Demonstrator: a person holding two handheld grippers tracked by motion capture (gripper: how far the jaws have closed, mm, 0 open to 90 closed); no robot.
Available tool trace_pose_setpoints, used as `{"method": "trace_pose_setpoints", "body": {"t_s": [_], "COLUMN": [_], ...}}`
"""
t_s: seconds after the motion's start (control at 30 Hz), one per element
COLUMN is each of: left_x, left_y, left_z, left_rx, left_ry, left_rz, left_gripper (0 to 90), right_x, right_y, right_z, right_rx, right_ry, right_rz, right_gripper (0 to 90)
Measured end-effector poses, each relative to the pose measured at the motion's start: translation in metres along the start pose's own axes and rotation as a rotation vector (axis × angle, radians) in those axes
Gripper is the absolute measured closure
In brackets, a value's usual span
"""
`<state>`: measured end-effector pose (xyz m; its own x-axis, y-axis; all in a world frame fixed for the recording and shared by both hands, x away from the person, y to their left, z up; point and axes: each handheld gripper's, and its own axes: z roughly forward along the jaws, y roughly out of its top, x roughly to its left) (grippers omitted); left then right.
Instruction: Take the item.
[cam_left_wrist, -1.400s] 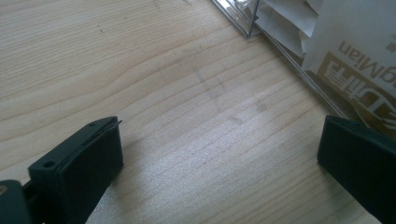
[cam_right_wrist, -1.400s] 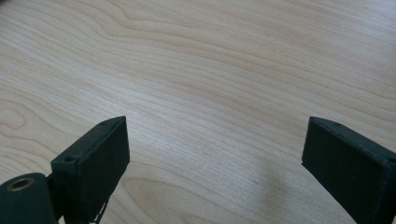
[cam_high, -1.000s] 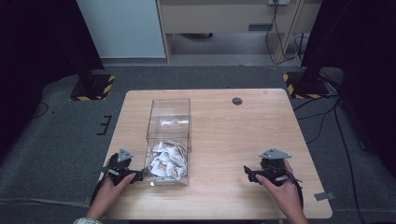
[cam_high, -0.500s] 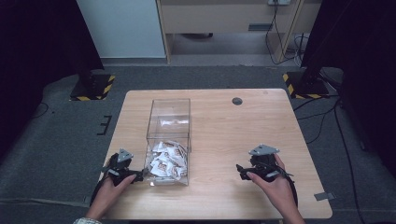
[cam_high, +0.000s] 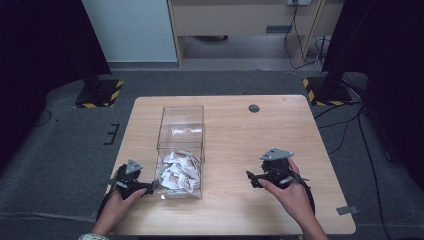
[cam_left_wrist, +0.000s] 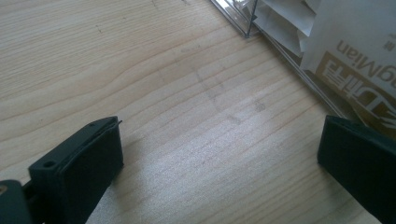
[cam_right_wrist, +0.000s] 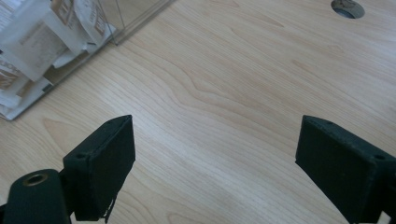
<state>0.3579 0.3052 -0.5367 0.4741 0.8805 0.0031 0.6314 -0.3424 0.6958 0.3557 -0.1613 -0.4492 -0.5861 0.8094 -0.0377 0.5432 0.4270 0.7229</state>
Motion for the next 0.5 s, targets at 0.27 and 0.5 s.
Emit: {"method": "trace_pose_setpoints", "body": {"t_s": [0.27, 0.5], "left_x": [0.0, 0.0], "left_y": [0.0, 0.0], "left_z": [0.0, 0.0], "left_rx": [0.0, 0.0], "left_ry": [0.003, 0.003], "left_rz": [-0.003, -0.004], "left_gripper": [0.0, 0.0], "right_x": [0.009, 0.011], "right_y": [0.003, 0.014], "right_z": [0.0, -0.002], "right_rx": [-0.017, -0.024], "right_ry": [0.007, 0.012], "right_rz": [-0.017, -0.015], "right_gripper": [13.6, 16.1]}}
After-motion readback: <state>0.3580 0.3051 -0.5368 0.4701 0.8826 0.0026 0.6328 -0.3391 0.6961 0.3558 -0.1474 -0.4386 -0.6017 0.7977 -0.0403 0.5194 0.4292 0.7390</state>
